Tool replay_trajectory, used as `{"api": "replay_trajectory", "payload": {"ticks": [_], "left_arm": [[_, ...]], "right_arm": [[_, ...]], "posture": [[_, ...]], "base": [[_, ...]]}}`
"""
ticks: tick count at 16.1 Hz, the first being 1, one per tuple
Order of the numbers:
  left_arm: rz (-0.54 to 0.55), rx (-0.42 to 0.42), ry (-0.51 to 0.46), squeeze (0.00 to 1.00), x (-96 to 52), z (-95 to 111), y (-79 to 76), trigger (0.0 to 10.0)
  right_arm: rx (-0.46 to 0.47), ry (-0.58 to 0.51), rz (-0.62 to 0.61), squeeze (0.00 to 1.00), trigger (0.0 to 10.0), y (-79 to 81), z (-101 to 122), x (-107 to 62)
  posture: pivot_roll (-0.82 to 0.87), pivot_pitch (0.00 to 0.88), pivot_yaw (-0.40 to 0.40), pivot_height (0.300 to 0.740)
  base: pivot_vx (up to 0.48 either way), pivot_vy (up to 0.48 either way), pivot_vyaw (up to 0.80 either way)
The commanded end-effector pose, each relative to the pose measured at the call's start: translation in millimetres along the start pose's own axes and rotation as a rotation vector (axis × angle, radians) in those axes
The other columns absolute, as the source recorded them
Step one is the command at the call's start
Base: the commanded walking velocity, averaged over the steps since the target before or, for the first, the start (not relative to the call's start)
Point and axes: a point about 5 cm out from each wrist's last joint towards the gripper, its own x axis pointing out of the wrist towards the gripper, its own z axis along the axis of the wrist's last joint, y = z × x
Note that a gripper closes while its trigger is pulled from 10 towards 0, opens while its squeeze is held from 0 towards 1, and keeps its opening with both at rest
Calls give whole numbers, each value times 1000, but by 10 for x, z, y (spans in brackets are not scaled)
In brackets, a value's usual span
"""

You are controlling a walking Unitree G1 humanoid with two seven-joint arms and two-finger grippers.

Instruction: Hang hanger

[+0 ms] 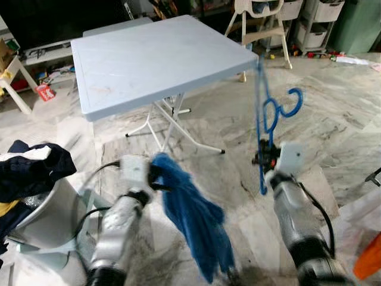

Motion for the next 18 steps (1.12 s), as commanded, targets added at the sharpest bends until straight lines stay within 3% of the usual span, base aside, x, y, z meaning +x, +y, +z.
{"api": "replay_trajectory", "payload": {"ticks": [1, 3, 4, 5, 8, 15, 18], "left_arm": [[76, 32, 3, 0, -84, 3, 131, 0], [171, 53, 10, 0, -252, -43, 204, 314], [218, 70, 34, 0, -349, -77, 237, 4392], [216, 88, 49, 0, -390, -93, 238, 9765], [271, 148, 79, 0, -435, -80, 302, 10000], [312, 172, 90, 0, -514, -105, 322, 10000], [330, 188, 70, 0, -645, -80, 405, 10000]], "right_arm": [[-50, 16, 67, 0, 10000, 53, 0, -45], [-78, 74, 73, 0, 10000, -13, -121, -237], [-47, 105, 56, 0, 10000, -50, -180, -340], [-46, 110, 44, 0, 10000, -59, -193, -397], [-9, 161, 33, 0, 10000, -11, -223, -531], [-2, 114, 75, 0, 10000, 119, -10, -523], [-9, 114, 68, 0, 10000, 116, 12, -529]], "posture": [[-90, 26, 77, 740], [-87, 27, 78, 740], [-87, 25, 77, 740], [-86, 23, 74, 740], [-85, 16, 65, 740], [-84, 14, 63, 740], [-77, 12, 58, 740]], "base": [[0, 0, 0], [0, 0, 0], [0, 0, 0], [0, 0, 0], [0, 0, 0], [0, 0, 0], [0, 0, 0]]}}
